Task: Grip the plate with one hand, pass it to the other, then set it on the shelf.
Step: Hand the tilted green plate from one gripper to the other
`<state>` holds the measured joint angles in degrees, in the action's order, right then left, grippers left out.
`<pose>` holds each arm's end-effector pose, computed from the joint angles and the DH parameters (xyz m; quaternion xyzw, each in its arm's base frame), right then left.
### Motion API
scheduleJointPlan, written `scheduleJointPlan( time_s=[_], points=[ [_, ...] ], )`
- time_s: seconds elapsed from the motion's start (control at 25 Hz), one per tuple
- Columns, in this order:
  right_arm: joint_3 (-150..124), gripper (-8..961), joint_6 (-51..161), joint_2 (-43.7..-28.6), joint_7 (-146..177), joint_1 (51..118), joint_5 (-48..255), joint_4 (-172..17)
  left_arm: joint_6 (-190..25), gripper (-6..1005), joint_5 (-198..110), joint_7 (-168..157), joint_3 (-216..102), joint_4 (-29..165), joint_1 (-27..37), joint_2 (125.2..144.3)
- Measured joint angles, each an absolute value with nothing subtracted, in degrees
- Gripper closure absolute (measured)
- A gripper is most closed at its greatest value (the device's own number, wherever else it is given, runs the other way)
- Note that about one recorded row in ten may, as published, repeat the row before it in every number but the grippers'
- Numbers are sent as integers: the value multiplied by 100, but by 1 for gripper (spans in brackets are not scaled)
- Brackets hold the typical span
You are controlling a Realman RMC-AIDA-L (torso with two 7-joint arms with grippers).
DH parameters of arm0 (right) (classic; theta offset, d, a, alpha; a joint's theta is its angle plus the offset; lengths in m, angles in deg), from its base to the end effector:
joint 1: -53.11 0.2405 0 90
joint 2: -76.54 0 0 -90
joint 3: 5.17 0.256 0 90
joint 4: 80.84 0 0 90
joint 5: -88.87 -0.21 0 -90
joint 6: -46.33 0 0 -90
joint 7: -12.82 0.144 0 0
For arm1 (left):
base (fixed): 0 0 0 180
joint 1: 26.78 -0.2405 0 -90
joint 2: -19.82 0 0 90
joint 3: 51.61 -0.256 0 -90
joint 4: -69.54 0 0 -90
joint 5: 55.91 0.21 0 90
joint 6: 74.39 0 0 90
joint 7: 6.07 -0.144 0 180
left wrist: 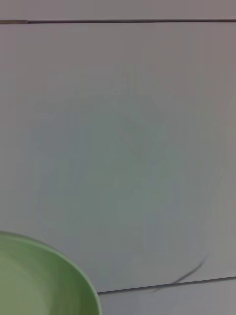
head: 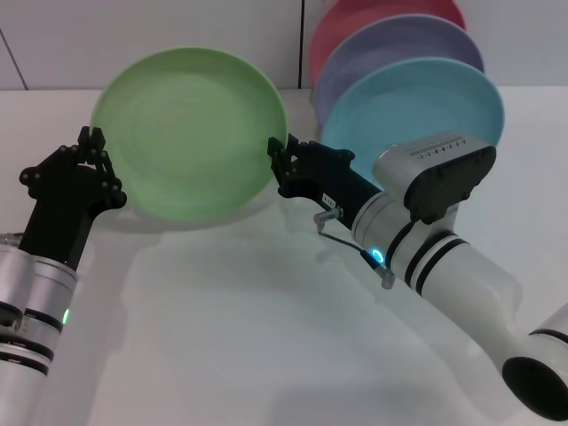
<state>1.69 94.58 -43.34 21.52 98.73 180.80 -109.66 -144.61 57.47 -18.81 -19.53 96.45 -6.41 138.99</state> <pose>0.1800 0.3621 -0.1382 -0.8101 0.3083 0.3279 0.3757 -0.2776 0.3090 -0.0493 -0.6928 -0.1786 -0.3155 0.6233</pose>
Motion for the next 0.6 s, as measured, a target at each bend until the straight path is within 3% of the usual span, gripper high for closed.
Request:
scheduleJointPlan(
  time_s=[0.6],
  points=[
    [168, 805, 9415, -4334, 2152, 9890, 18080, -10962, -14457, 965, 5747, -1881, -1979, 9637, -638, 13899]
  ],
)
